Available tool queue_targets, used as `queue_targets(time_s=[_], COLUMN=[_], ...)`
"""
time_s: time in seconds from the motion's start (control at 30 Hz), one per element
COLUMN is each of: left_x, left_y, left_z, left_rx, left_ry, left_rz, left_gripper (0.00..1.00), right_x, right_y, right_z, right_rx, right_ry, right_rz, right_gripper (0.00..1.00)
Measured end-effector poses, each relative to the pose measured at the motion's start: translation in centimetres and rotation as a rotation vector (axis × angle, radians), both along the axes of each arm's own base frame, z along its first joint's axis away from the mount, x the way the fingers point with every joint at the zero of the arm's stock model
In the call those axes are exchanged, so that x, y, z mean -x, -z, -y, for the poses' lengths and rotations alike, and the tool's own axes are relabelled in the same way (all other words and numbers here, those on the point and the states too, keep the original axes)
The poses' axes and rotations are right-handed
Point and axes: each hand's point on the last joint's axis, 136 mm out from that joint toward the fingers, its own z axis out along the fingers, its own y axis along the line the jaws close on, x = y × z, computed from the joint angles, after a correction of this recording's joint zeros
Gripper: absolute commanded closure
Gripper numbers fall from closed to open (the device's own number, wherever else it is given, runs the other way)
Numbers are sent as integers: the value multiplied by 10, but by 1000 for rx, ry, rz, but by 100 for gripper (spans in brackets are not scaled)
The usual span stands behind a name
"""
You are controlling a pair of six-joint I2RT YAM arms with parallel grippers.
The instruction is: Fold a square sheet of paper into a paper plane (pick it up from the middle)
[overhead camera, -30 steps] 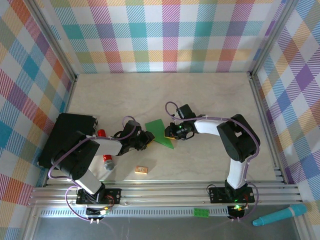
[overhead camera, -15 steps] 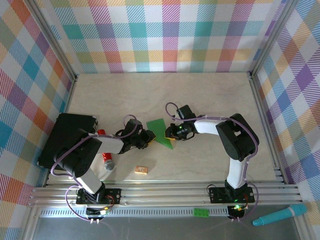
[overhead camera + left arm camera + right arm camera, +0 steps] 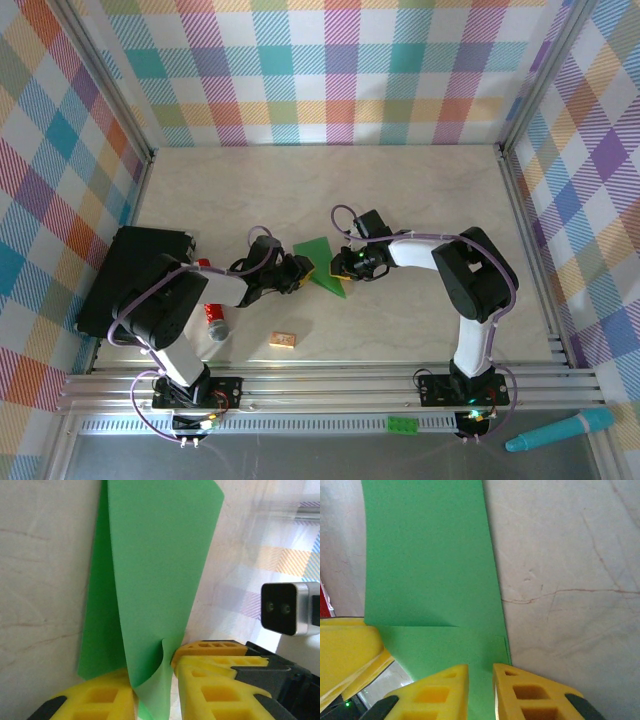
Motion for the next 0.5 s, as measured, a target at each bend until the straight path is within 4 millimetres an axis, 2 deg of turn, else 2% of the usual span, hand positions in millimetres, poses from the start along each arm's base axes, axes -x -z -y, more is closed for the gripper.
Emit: queue_targets(time_s=[0.17,0.5], left_x=[-4,-1], left_y=[1,4], left_z=[1,5], left_rx=[46,26], left_ry=[5,97], left_rz=[4,20], left_gripper=[71,68], right_x=[0,-2], right_y=[0,0], right_z=[0,2], right_rx=[0,0], right_ry=[0,6], right_rz=[0,-1], right_gripper=[78,78])
